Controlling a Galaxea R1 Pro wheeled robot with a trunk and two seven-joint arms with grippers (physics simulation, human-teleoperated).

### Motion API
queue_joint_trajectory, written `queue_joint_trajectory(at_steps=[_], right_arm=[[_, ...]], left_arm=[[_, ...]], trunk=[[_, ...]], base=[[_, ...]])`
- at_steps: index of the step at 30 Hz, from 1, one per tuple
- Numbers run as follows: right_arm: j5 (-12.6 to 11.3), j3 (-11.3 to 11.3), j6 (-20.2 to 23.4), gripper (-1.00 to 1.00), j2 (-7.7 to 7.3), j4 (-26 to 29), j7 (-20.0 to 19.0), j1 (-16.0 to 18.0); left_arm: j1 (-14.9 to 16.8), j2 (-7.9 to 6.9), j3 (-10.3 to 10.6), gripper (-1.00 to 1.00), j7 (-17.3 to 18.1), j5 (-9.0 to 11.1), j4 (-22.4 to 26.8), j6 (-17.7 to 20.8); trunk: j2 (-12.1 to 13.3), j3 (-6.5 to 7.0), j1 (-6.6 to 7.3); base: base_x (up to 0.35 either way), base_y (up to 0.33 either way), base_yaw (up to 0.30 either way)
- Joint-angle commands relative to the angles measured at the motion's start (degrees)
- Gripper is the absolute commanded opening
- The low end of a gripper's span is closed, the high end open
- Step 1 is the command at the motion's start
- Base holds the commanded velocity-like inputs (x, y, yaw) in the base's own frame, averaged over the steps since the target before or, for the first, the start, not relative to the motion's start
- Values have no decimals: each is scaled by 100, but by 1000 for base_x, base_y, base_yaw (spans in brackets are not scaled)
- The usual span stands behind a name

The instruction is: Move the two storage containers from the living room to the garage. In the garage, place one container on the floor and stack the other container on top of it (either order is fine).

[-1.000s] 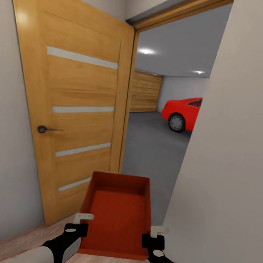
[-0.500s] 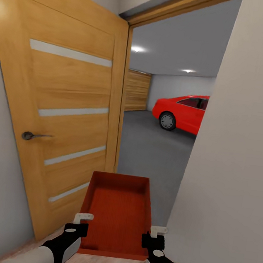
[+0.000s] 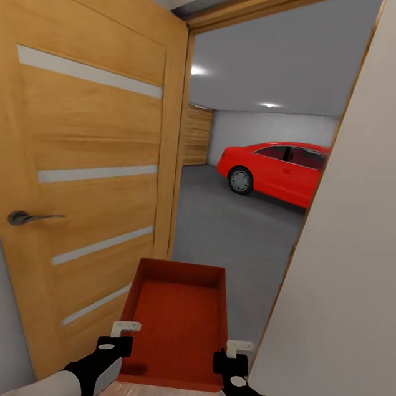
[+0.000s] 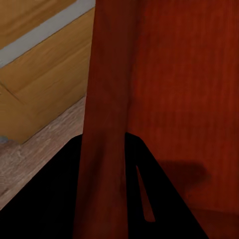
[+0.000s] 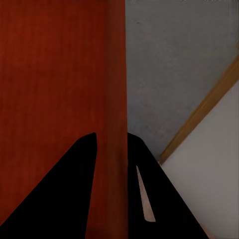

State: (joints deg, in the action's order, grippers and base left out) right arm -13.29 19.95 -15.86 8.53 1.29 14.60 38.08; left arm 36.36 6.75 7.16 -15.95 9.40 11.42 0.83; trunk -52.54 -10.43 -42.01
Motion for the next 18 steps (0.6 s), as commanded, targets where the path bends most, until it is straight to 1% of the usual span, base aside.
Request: queue_joint_trajectory(at_steps=[1,9,16,18], right_arm=[[72,-413,-73,-100,-39,21,-11,7],[72,-413,-74,-100,-39,21,-10,7],[72,-413,-73,-100,-36,21,-10,7],[72,-413,-74,-100,-36,21,-10,7]], left_arm=[[3,-384,-180,-100,-22,361,1,13],[3,-384,-180,-100,-22,355,1,13],[3,-384,-180,-100,-5,353,1,13],[3,-384,-180,-100,-5,354,1,13]], trunk=[[-6,-8,-3],[-6,-8,-3],[-6,-8,-3],[-6,-8,-3]], base=[[226,245,-189],[234,242,-253],[286,199,-277],[296,183,-127]])
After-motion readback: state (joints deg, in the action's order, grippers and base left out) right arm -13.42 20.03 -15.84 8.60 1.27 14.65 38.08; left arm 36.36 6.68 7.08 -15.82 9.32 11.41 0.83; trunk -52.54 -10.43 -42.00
